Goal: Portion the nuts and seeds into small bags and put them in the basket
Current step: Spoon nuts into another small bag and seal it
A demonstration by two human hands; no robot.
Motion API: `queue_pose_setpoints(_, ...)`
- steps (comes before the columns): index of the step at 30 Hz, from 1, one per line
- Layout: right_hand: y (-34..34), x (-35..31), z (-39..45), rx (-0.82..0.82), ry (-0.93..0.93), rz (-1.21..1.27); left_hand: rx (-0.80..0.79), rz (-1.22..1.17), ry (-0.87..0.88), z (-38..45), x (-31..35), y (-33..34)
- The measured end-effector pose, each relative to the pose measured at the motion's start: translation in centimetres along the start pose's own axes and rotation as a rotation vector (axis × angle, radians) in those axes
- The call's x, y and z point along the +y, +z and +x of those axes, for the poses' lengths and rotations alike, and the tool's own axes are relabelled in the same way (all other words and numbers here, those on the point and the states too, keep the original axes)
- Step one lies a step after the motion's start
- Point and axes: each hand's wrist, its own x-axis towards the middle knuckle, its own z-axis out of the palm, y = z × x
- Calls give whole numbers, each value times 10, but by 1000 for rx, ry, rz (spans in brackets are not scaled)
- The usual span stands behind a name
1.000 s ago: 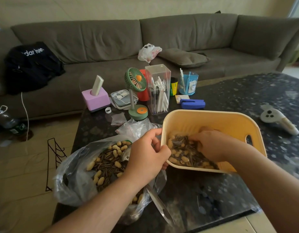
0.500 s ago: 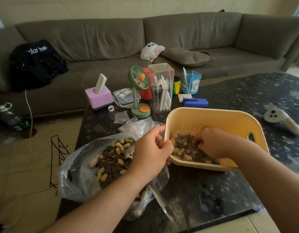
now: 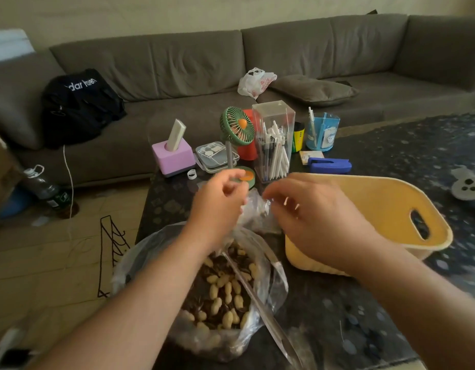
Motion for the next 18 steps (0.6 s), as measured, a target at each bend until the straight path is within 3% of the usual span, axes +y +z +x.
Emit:
queue_pose_setpoints(2, 30, -21, -7, -90, -122, 58, 100, 158, -2, 24, -1, -26)
queue_pose_setpoints(4, 67, -25, -14, -227, -175, 54, 50, 437, -12, 42, -4, -41)
queue_pose_setpoints(7, 103, -12, -18, -385, -143, 33, -222, 860, -57, 67, -24, -50)
queue_pose_setpoints(9, 113, -4, -14, -402, -98, 53, -399, 1033, -100, 80, -41, -51)
queue_pose_setpoints(14, 116, 0, 0, -312, -42, 132, -474, 1090, -164, 97, -80, -51)
queue_pose_setpoints(18, 115, 2, 1, -336, -17, 147, -265, 965, -104, 86, -77, -57)
